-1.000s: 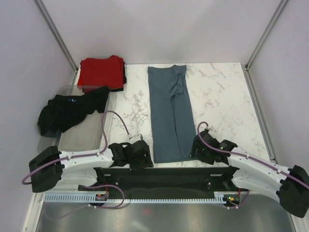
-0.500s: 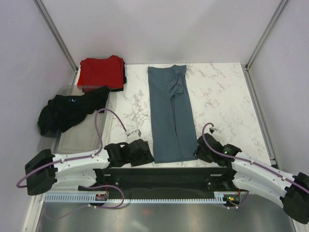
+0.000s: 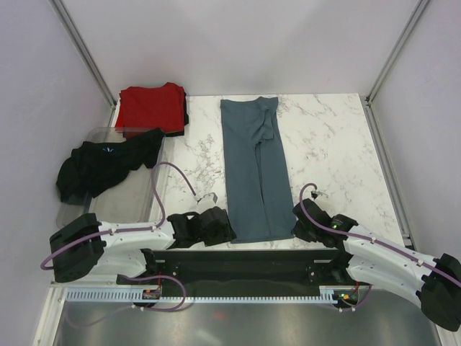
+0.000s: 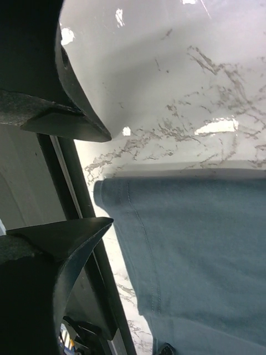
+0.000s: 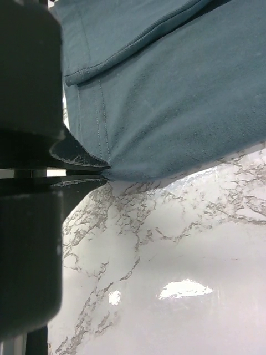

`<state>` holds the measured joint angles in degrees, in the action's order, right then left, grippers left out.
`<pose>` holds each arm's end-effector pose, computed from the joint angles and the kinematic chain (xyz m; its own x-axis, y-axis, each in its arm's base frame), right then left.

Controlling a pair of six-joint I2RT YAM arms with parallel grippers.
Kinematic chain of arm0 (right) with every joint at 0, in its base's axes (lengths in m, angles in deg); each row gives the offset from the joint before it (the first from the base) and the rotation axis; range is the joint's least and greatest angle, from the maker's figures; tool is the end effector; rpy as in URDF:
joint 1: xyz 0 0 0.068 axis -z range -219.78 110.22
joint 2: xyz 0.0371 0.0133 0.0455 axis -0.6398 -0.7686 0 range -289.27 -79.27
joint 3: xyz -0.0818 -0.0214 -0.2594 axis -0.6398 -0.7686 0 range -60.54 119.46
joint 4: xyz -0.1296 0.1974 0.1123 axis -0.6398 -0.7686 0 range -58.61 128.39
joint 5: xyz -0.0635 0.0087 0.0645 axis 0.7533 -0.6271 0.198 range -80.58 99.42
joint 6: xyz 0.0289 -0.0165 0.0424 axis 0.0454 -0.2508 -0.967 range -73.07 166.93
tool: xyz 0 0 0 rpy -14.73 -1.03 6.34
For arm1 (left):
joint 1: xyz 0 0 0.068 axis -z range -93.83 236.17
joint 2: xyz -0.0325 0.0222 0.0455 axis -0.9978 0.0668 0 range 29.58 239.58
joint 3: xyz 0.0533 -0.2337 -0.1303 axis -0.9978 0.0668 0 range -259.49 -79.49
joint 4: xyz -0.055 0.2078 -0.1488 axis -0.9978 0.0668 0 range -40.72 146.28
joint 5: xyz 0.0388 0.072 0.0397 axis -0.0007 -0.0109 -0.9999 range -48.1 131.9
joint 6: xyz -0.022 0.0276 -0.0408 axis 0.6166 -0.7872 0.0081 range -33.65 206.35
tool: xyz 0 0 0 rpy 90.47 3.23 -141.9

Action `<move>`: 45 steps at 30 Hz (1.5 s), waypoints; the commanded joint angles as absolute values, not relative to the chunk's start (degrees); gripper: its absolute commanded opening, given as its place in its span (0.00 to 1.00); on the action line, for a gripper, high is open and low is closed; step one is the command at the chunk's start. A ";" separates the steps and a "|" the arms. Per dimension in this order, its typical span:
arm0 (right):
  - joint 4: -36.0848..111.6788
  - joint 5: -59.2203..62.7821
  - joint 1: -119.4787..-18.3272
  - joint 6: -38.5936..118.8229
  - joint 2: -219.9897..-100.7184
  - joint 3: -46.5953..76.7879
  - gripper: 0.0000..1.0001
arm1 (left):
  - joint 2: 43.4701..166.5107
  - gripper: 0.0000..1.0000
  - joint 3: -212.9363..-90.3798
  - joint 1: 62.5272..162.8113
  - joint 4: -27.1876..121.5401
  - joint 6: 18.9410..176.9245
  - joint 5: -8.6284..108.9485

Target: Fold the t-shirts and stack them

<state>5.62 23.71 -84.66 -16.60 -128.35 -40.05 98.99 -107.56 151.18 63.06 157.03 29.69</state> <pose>0.1074 0.0947 0.1533 -0.8143 0.4132 -0.4075 0.2891 0.8977 0.3325 0.0968 -0.1898 0.1546 -0.9024 -0.2471 -0.3529 -0.0508 0.8745 -0.4824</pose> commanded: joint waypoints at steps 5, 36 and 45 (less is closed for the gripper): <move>6.40 23.57 -84.95 -15.74 -127.44 -40.67 0.00 | 102.70 0.39 -106.56 151.82 56.23 157.72 25.90; -9.87 37.81 -78.81 3.23 -146.22 6.68 0.00 | 100.77 0.02 -138.63 137.26 83.65 138.40 24.31; -0.28 28.76 -66.76 12.03 -160.47 14.95 0.00 | 115.69 0.02 -151.11 125.21 82.68 129.34 29.50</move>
